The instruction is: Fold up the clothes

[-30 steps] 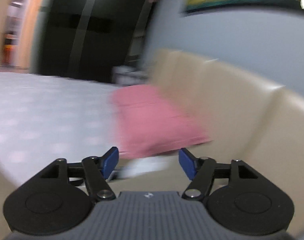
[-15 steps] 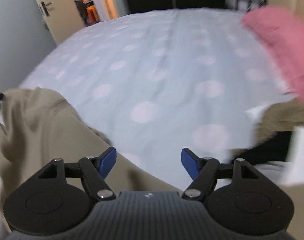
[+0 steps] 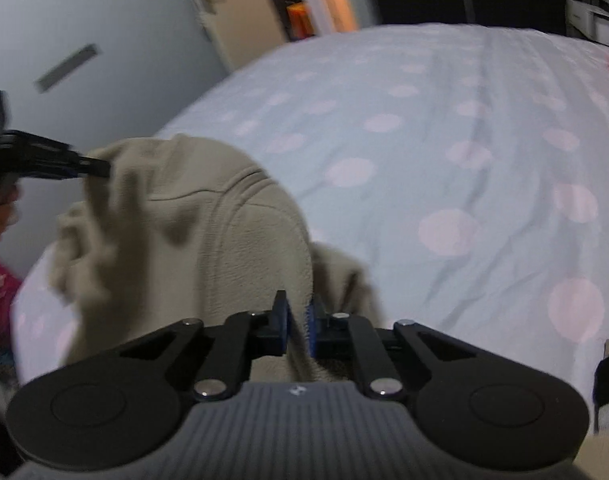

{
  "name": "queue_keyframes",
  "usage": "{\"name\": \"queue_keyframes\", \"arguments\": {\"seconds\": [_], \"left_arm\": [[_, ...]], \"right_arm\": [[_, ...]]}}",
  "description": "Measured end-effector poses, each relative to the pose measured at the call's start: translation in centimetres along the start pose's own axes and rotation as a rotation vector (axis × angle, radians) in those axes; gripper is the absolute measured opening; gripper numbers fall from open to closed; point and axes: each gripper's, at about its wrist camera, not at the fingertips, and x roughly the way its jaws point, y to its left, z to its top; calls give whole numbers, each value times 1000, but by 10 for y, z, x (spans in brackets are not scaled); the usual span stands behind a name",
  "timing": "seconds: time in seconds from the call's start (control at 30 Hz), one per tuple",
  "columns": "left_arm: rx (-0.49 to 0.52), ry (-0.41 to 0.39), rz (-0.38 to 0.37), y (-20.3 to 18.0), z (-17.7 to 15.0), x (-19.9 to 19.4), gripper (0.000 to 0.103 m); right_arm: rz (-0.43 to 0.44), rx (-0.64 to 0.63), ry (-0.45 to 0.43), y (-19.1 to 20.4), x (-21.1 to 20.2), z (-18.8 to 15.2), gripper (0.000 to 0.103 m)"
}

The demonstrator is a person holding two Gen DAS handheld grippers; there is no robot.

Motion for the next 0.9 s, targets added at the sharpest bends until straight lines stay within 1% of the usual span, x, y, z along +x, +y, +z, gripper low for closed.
{"name": "queue_keyframes", "arguments": {"seconds": [0.1, 0.2, 0.27, 0.37, 0.43, 0.47, 0.57, 0.63, 0.67, 0.7, 0.73, 0.77, 0.8, 0.87, 0.9], "left_arm": [[33, 56, 4, 15, -32, -32, 10], [87, 132, 41, 32, -69, -49, 10], [92, 210, 64, 45, -99, -49, 10], [107, 322, 93, 57, -142, -37, 10], [119, 356, 108, 61, -162, -25, 10], [120, 365, 111, 63, -169, -21, 10], [99, 348, 94, 68, -176, -15, 13], [102, 327, 67, 70, -175, -21, 15], [99, 312, 45, 72, -173, -27, 19], [91, 298, 21, 74, -169, -33, 26], [74, 282, 0, 76, -165, -40, 33], [52, 262, -12, 79, -161, -46, 53], [33, 232, -17, 82, -159, -52, 59], [18, 179, -11, 86, -150, -61, 59], [12, 157, -7, 88, -145, -63, 59]], "right_arm": [[71, -119, 37, 38, -40, -24, 10], [90, -242, 117, 79, -59, -64, 10], [88, -311, 176, 104, -64, -92, 10], [73, -368, 264, 128, -57, -134, 10], [50, -392, 311, 139, -47, -157, 10], [36, -405, 321, 142, -42, -165, 10], [6, -414, 340, 146, -30, -175, 10], [7, -401, 338, 146, -31, -168, 16], [6, -398, 337, 146, -33, -165, 18], [3, -404, 335, 147, -38, -160, 30], [0, -411, 331, 148, -43, -156, 45], [-3, -422, 321, 150, -51, -152, 48], [-7, -430, 312, 150, -58, -147, 48], [-16, -420, 294, 149, -70, -133, 52], [-29, -403, 278, 146, -74, -123, 56]]}}
